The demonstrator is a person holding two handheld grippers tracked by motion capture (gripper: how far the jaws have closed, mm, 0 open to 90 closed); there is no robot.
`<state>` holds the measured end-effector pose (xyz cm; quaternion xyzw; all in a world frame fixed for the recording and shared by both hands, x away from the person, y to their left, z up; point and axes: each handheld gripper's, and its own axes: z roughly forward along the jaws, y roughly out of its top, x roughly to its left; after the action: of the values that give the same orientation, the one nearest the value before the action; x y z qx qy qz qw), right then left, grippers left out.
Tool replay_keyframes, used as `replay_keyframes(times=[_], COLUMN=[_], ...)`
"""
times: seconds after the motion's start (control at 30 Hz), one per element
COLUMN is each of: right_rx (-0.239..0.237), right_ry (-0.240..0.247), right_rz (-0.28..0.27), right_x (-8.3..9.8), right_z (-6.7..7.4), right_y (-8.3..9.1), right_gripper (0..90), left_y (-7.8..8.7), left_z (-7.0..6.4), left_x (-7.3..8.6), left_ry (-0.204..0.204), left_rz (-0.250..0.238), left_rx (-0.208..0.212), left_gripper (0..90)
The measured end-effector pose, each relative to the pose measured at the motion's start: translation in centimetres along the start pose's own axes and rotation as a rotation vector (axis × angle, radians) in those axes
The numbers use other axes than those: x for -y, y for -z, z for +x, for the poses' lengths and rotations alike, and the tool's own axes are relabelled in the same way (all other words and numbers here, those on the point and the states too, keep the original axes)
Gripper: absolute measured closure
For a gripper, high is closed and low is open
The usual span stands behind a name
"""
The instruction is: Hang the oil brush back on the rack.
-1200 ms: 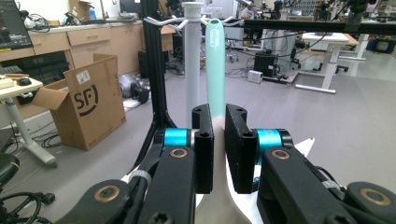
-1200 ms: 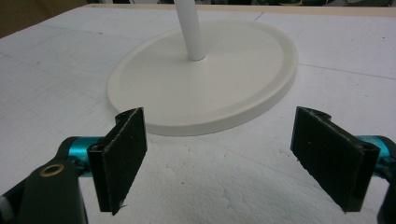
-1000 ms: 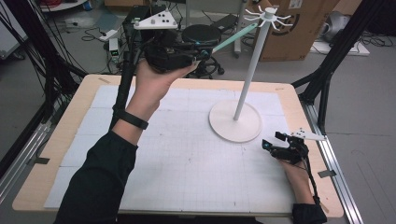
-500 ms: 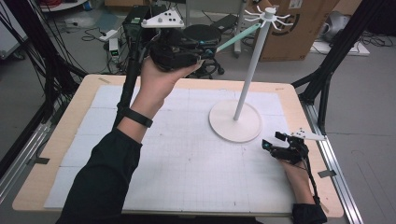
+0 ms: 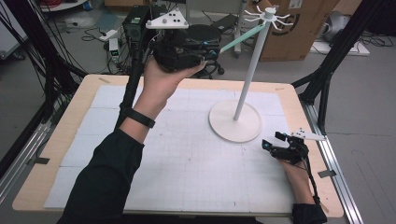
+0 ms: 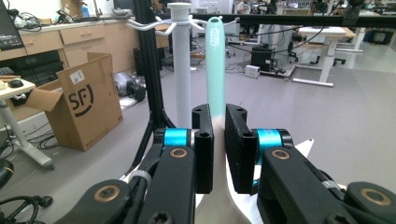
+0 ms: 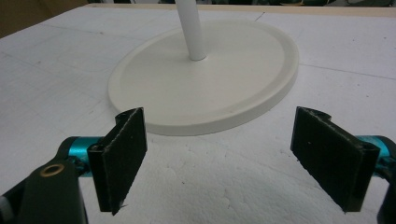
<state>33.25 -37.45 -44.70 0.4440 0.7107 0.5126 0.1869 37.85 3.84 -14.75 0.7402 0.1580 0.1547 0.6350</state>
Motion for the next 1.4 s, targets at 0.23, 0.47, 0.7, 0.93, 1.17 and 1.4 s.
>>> replay_keyframes(times=[0.23, 0.47, 0.7, 0.93, 1.17, 1.4], right_rx=[-0.003, -0.002, -0.003, -0.002, -0.004, -0.004], right_ry=[0.001, 0.003, -0.002, 0.003, -0.003, 0.002], right_rz=[0.002, 0.003, 0.004, 0.002, 0.004, 0.001], right_x=[0.0, 0.0, 0.0, 0.0, 0.0, 0.0], right_z=[0.0, 0.0, 0.0, 0.0, 0.0, 0.0], right_y=[0.0, 0.0, 0.0, 0.0, 0.0, 0.0], right_gripper=[17.8, 17.8, 17.8, 17.8, 17.8, 17.8], left_y=[-0.2, -0.1, 0.0, -0.4, -0.8, 0.7], left_z=[0.1, 0.4, 0.8, 1.2, 1.6, 2.3], left_x=[0.1, 0.2, 0.3, 0.6, 1.1, 3.8], left_ry=[-0.007, -0.007, -0.001, 0.009, 0.027, 0.053], left_rz=[0.016, 0.028, 0.044, 0.053, 0.068, 0.091], left_rx=[-0.022, -0.049, -0.065, -0.077, -0.080, -0.050], left_gripper=[82.3, 82.3, 82.3, 82.2, 72.2, 47.4])
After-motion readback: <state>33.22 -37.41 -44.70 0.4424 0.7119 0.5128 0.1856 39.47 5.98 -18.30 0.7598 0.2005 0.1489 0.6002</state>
